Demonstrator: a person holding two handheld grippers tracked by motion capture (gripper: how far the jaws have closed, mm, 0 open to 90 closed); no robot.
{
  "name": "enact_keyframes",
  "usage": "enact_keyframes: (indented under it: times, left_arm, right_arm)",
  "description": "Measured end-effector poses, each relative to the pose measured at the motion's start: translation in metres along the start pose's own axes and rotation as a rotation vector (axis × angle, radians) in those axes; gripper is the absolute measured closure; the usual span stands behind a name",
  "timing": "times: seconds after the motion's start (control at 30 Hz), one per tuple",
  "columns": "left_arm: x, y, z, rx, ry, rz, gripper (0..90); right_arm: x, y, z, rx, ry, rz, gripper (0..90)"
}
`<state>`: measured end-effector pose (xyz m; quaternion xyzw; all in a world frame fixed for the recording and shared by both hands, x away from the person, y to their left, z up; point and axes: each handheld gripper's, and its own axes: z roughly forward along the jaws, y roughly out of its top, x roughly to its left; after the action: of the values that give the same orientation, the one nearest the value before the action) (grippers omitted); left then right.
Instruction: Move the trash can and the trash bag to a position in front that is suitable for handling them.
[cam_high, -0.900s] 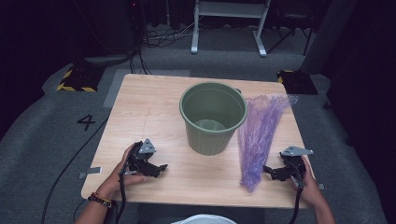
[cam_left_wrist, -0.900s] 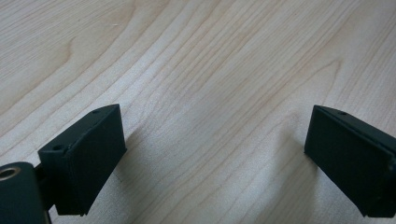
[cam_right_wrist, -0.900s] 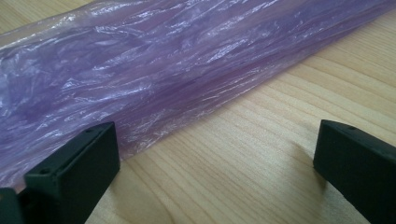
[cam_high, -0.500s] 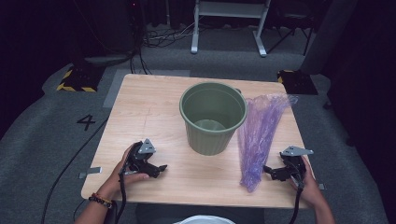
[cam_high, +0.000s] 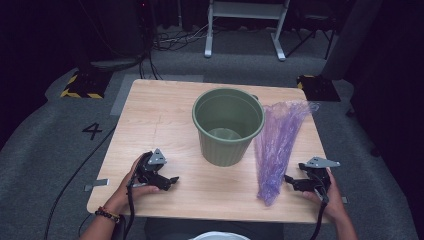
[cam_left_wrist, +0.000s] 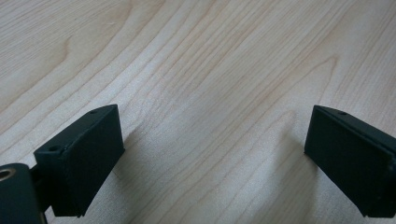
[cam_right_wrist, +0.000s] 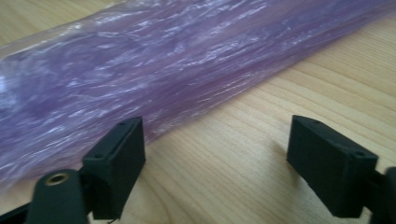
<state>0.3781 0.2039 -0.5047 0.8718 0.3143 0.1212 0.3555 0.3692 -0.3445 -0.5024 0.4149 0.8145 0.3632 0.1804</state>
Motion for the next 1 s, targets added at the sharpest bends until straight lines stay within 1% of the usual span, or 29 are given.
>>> enact_keyframes:
  times: [0.03, 0.1, 0.13, 0.2, 0.23, 0.3, 0.37, 0.5, 0.57, 0.73, 0.77, 0.9, 1.0]
  left_arm:
    - [0.001, 0.000, 0.000, 0.002, -0.005, 0.004, 4.5]
    - [0.001, 0.000, 0.000, 0.002, -0.007, 0.006, 4.5]
    - [0.001, 0.000, -0.001, 0.003, -0.007, 0.009, 4.5]
    - [0.001, 0.000, -0.001, 0.003, -0.007, 0.009, 4.5]
    - [0.001, 0.000, 0.000, 0.002, -0.008, 0.007, 4.5]
    - [0.001, 0.000, 0.000, 0.002, -0.008, 0.007, 4.5]
    - [0.001, 0.000, -0.001, 0.004, -0.007, 0.006, 4.5]
    - [0.001, 0.000, 0.000, 0.002, -0.008, 0.007, 4.5]
    - [0.001, 0.000, -0.001, 0.004, -0.007, 0.008, 4.5]
    - [0.001, 0.000, -0.001, 0.003, -0.007, 0.009, 4.5]
    - [0.001, 0.000, -0.001, 0.003, -0.008, 0.007, 4.5]
    - [0.001, 0.000, 0.000, 0.003, -0.007, 0.008, 4.5]
    - [0.001, 0.000, 0.000, 0.003, -0.008, 0.007, 4.5]
  right_arm:
    - [0.002, 0.000, -0.002, 0.005, 0.004, -0.020, 15.9]
    - [0.003, 0.000, -0.002, 0.005, 0.005, -0.026, 17.3]
    - [0.005, 0.001, -0.004, -0.004, 0.005, -0.042, 16.9]
    - [0.005, 0.002, -0.006, -0.009, 0.002, -0.044, 16.9]
    - [0.006, 0.005, -0.008, -0.031, 0.009, -0.047, 16.7]
    - [0.006, 0.006, -0.009, -0.036, 0.009, -0.050, 16.3]
    - [0.008, 0.009, -0.012, -0.055, 0.014, -0.061, 15.7]
    - [0.010, 0.016, -0.015, -0.084, -0.006, -0.079, 16.9]
    - [0.011, 0.019, -0.016, -0.097, -0.005, -0.088, 16.9]
    - [0.014, 0.025, -0.017, -0.104, -0.003, -0.108, 17.1]
    - [0.015, 0.029, -0.018, -0.114, 0.001, -0.116, 17.3]
    - [0.017, 0.035, -0.018, -0.123, 0.000, -0.128, 17.4]
    - [0.019, 0.044, -0.018, -0.136, 0.010, -0.143, 17.5]
